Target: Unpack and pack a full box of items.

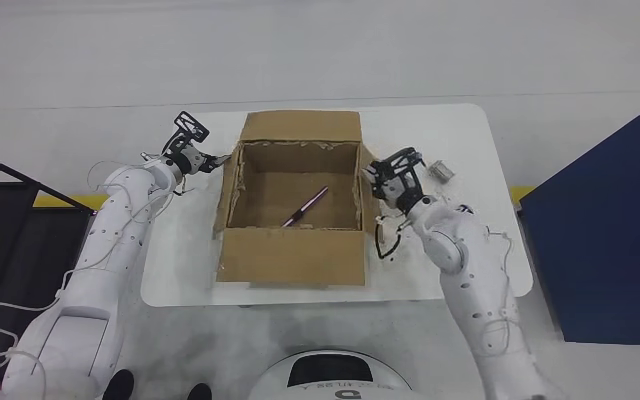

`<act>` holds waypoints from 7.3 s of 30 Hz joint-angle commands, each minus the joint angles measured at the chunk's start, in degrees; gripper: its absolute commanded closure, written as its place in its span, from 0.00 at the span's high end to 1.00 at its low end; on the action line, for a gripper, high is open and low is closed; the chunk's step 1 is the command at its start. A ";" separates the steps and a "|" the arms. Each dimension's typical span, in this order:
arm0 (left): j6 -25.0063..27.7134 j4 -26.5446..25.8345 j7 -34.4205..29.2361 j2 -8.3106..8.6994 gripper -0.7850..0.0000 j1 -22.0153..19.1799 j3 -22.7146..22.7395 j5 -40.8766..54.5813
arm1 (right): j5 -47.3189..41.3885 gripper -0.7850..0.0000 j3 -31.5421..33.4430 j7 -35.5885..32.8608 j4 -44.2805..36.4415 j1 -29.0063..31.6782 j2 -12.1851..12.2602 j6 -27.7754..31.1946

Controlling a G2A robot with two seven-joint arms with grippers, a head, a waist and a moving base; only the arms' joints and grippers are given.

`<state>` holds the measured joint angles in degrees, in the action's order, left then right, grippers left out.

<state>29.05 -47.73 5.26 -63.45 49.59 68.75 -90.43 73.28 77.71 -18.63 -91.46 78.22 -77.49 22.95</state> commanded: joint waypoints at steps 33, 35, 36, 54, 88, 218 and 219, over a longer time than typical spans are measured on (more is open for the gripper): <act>0.00 0.00 0.00 0.00 1.00 0.00 0.00 0.00 | 0.03 0.00 13.14 10.78 -6.42 12.20 1.14 -22.28; 0.00 0.00 0.00 0.00 1.00 0.00 0.00 0.00 | -3.19 0.00 16.77 10.22 -5.54 12.73 1.23 -25.13; 0.00 0.00 0.00 0.00 1.00 0.00 0.00 0.00 | -4.53 0.00 18.48 9.29 -5.00 12.78 1.30 -26.53; 0.00 0.00 0.00 0.00 1.00 0.00 0.00 0.00 | -1.40 0.00 17.69 -7.88 16.32 -3.32 1.92 -33.23; 0.00 0.00 0.00 0.00 1.00 0.00 0.00 0.00 | -11.79 0.53 18.51 2.92 -15.83 17.00 3.03 -6.28; 0.00 0.00 0.00 0.00 1.00 0.00 0.00 0.00 | -1.75 0.22 -63.52 -8.17 83.48 -58.90 -36.18 24.87; 0.00 0.00 0.00 0.00 1.00 0.00 0.00 0.00 | -1.75 0.29 -63.50 -8.22 83.36 -58.71 -36.14 25.14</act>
<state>29.05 -47.73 5.26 -63.45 49.59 68.75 -90.43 71.55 14.17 -26.80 -8.00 19.37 -113.66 47.82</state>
